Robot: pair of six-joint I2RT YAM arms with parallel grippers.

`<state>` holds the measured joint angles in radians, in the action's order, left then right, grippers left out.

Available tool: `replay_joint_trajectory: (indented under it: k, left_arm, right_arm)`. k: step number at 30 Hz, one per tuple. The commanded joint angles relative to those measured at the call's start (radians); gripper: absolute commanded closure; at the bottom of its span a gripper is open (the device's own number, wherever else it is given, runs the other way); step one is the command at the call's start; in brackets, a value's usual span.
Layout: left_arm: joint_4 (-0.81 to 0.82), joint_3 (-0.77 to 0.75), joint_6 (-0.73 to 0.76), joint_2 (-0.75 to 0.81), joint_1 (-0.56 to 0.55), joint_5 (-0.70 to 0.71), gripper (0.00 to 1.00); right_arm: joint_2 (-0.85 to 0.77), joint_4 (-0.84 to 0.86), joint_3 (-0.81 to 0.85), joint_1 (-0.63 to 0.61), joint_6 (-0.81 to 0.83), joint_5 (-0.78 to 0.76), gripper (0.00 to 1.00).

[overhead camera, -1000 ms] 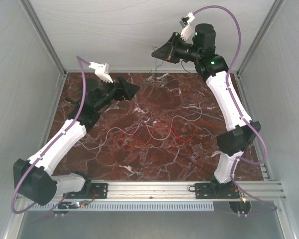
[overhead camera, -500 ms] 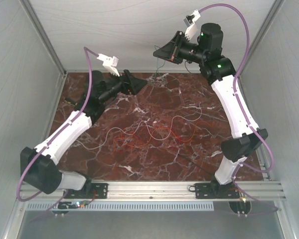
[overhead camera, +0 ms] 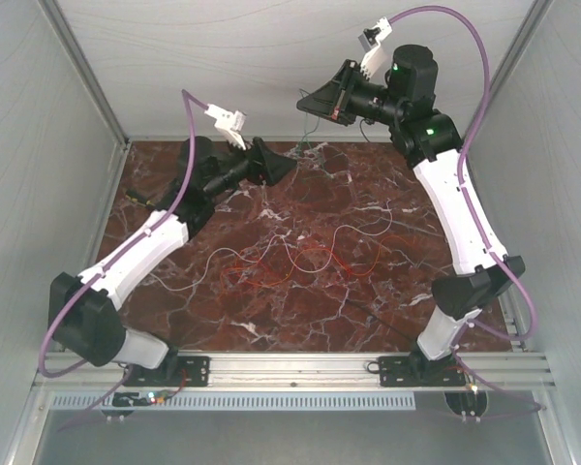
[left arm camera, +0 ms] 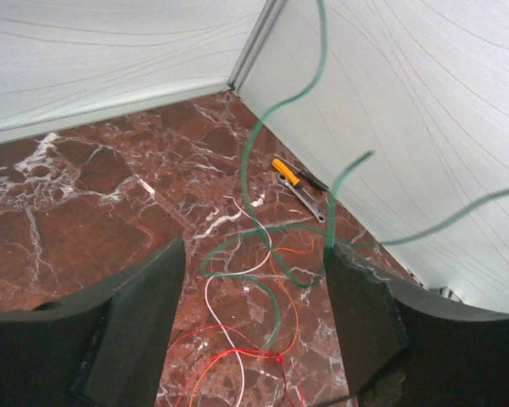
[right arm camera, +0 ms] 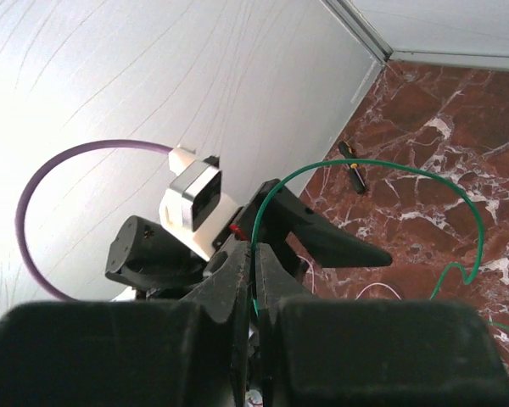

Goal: Zip-tie the wires
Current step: Straighten the cable at the center of the board.

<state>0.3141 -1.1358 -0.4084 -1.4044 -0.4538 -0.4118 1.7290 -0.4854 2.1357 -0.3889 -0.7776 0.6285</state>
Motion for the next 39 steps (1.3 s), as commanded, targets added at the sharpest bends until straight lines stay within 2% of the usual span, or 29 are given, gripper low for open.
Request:
replay_joint_trajectory:
  k: [1, 4, 5, 6, 7, 12, 17, 23, 27, 31, 35, 39]
  left_arm:
    - [0.079, -0.079, 0.043, -0.033, -0.006, 0.06, 0.37]
    - [0.083, -0.114, 0.043, -0.07, -0.008, 0.022, 0.57]
    - [0.083, -0.125, 0.041, -0.081, -0.008, 0.012, 0.71]
    - [0.082, -0.134, 0.045, -0.088, -0.01, 0.002, 0.9]
    - [0.077, -0.146, 0.058, -0.091, -0.013, -0.001, 1.0]
    - [0.032, -0.162, 0.077, -0.046, -0.021, 0.046, 1.0]
    - [-0.117, -0.232, 0.09, 0.034, -0.022, 0.114, 1.0]
    - [-0.246, -0.324, 0.104, 0.165, -0.022, 0.058, 1.0]
    - [-0.332, -0.323, 0.1, 0.26, -0.022, -0.016, 1.0]
    - [-0.376, -0.204, 0.004, 0.359, -0.024, -0.093, 1.0]
    - [-0.361, -0.041, -0.108, 0.454, -0.058, -0.107, 1.0]
    - [-0.414, -0.006, -0.14, 0.49, -0.109, -0.089, 1.0]
  right_arm:
    - [-0.047, 0.003, 0.025, -0.011, -0.023, 0.01, 1.0]
    - [-0.05, 0.003, 0.026, -0.013, -0.028, 0.011, 1.0]
    - [-0.052, 0.001, 0.026, -0.013, -0.028, 0.012, 1.0]
    - [-0.052, -0.002, 0.026, -0.013, -0.026, 0.011, 1.0]
    - [-0.055, -0.006, 0.025, -0.012, -0.023, 0.01, 1.0]
    - [-0.08, -0.027, -0.001, -0.01, 0.007, -0.008, 1.0]
    - [-0.154, -0.009, -0.136, 0.027, 0.044, -0.008, 1.0]
    - [-0.29, 0.108, -0.399, 0.067, 0.086, 0.113, 0.98]
    - [-0.384, 0.094, -0.561, 0.06, 0.16, 0.182, 0.99]
    - [-0.454, -0.077, -0.671, 0.041, 0.28, 0.181, 1.0]
    - [-0.508, -0.294, -0.738, 0.032, 0.42, 0.079, 1.0]
    - [-0.555, -0.392, -0.799, 0.032, 0.499, 0.001, 1.0]
